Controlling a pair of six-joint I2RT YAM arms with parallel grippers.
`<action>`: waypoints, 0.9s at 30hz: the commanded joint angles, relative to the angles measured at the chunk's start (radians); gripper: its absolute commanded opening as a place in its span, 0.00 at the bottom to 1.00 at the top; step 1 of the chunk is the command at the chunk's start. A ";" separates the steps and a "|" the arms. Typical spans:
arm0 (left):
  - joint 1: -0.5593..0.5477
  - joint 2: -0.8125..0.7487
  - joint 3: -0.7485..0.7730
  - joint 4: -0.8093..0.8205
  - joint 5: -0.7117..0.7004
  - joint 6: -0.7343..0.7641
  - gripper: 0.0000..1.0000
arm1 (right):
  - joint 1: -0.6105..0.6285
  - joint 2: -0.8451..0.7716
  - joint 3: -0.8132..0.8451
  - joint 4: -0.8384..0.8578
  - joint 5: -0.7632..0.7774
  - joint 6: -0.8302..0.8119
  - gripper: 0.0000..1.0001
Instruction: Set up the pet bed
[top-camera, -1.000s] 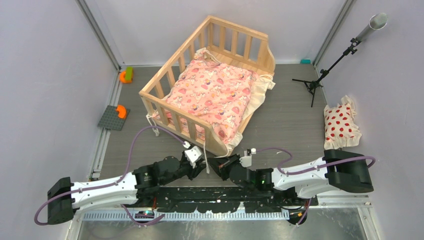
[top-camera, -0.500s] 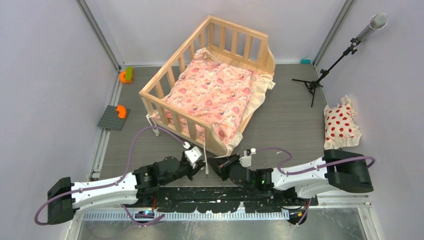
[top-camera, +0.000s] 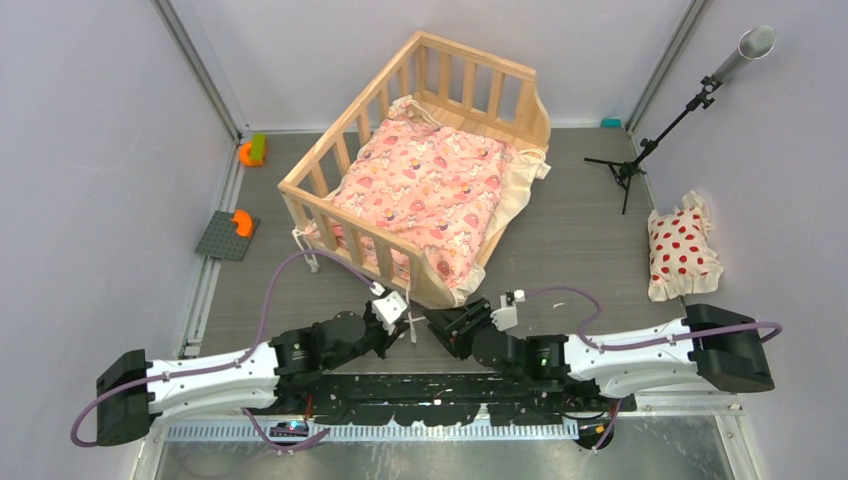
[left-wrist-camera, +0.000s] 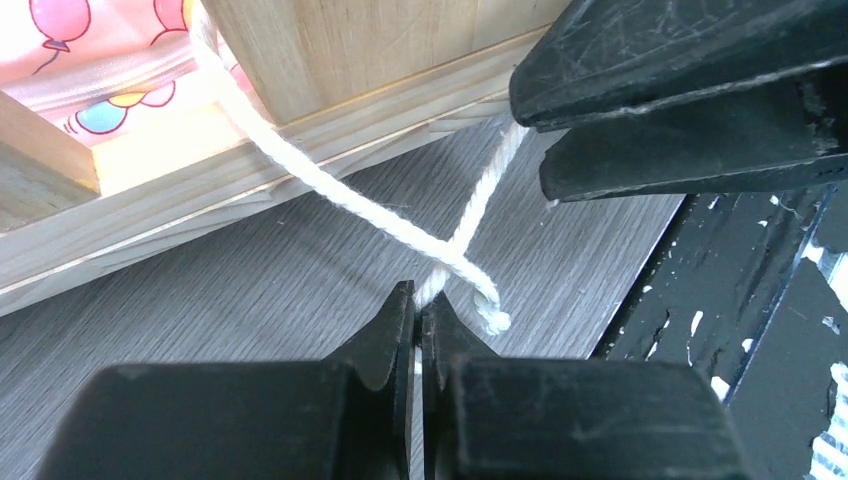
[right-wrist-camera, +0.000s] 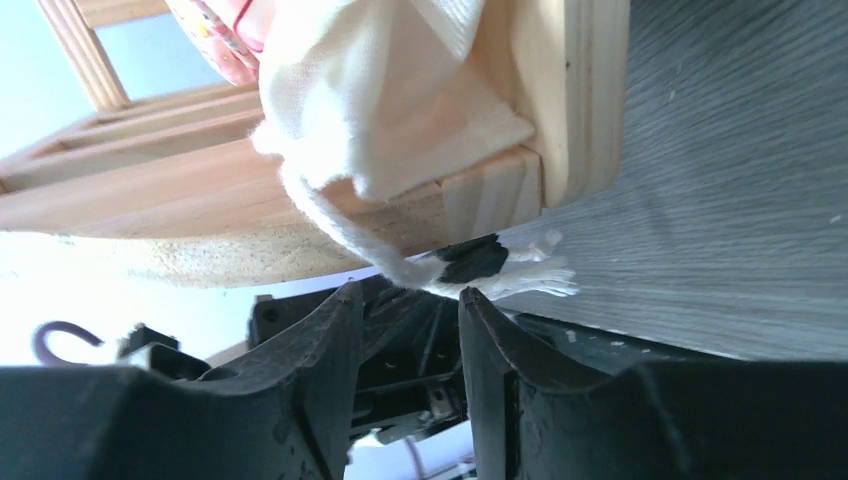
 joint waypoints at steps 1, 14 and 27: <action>-0.002 0.036 0.056 0.042 -0.028 -0.004 0.00 | -0.002 -0.042 0.027 -0.084 0.047 -0.165 0.46; -0.003 0.050 0.118 -0.012 0.003 -0.023 0.00 | 0.048 0.041 -0.052 0.438 -0.070 -1.240 0.48; -0.003 0.056 0.129 -0.028 0.003 -0.043 0.00 | 0.064 0.063 -0.071 0.511 -0.041 -1.530 0.47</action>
